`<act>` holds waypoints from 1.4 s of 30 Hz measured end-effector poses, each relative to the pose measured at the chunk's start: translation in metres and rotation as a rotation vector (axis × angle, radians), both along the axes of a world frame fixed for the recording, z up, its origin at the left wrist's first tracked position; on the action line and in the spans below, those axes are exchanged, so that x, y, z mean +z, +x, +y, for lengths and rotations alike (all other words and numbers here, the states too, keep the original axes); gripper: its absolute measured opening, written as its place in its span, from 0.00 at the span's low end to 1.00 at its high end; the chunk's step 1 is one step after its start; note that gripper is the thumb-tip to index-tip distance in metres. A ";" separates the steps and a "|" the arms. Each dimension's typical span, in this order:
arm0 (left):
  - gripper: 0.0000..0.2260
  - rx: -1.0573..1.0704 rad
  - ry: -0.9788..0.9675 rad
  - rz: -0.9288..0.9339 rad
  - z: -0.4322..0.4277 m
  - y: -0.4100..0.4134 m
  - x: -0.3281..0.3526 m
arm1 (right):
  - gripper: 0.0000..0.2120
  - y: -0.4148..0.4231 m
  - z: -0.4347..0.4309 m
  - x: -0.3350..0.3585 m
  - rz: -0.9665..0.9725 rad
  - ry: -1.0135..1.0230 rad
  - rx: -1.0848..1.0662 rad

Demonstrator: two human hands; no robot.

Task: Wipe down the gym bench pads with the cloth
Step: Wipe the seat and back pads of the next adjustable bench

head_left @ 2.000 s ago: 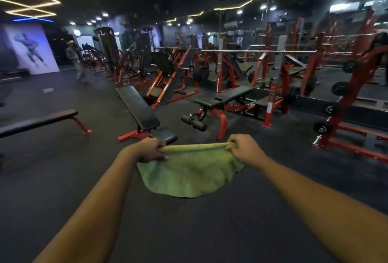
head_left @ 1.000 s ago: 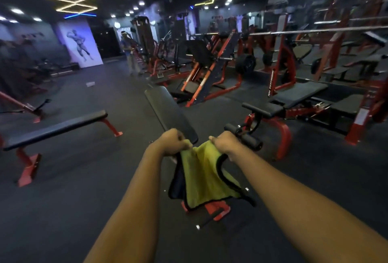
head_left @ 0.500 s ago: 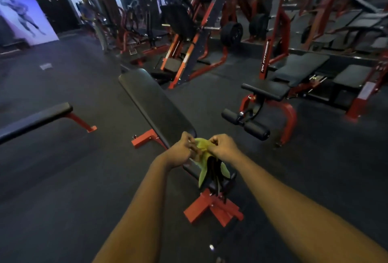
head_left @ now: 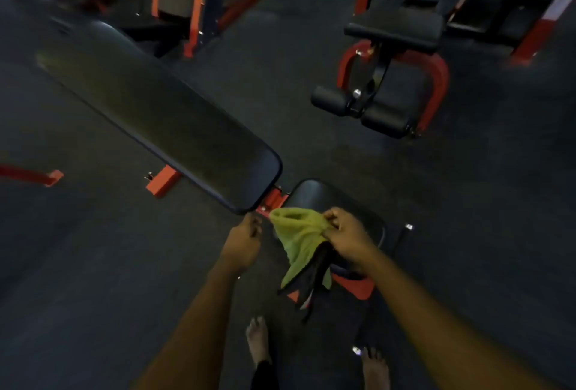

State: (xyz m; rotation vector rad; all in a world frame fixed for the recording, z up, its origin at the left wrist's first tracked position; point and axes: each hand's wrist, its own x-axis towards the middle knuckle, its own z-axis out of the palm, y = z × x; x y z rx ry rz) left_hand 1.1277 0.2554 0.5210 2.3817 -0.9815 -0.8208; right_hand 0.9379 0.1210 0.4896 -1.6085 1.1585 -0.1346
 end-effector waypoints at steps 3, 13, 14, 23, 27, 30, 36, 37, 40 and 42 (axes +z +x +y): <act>0.08 -0.122 -0.015 -0.050 -0.032 0.054 -0.058 | 0.14 0.016 -0.030 -0.058 0.129 -0.105 -0.140; 0.21 -0.706 0.079 -0.472 -0.114 0.165 -0.193 | 0.50 0.133 0.003 -0.214 0.642 -0.480 0.104; 0.22 -0.751 0.074 -0.509 -0.116 0.170 -0.204 | 0.50 0.142 0.012 -0.223 0.674 -0.517 0.053; 0.26 -0.856 -0.013 -0.680 -0.122 0.189 -0.248 | 0.30 0.147 -0.094 -0.240 0.749 -0.677 0.163; 0.26 -0.819 -0.061 -0.621 -0.131 0.193 -0.244 | 0.28 0.197 -0.137 -0.230 0.772 -0.568 0.072; 0.26 -0.790 -0.111 -0.545 -0.133 0.200 -0.240 | 0.31 0.217 -0.032 -0.240 0.729 -0.782 0.520; 0.26 -0.794 -0.170 -0.458 -0.131 0.205 -0.238 | 0.33 0.141 -0.002 -0.244 0.608 -0.742 0.402; 0.26 -0.794 -0.183 -0.454 -0.130 0.206 -0.240 | 0.32 0.143 -0.025 -0.243 0.667 -0.729 0.343; 0.27 -0.769 -0.201 -0.433 -0.131 0.206 -0.241 | 0.28 0.179 -0.101 -0.243 0.774 -0.605 0.065; 0.27 -0.744 -0.208 -0.407 -0.131 0.206 -0.241 | 0.26 0.213 -0.114 -0.245 0.827 -0.545 0.038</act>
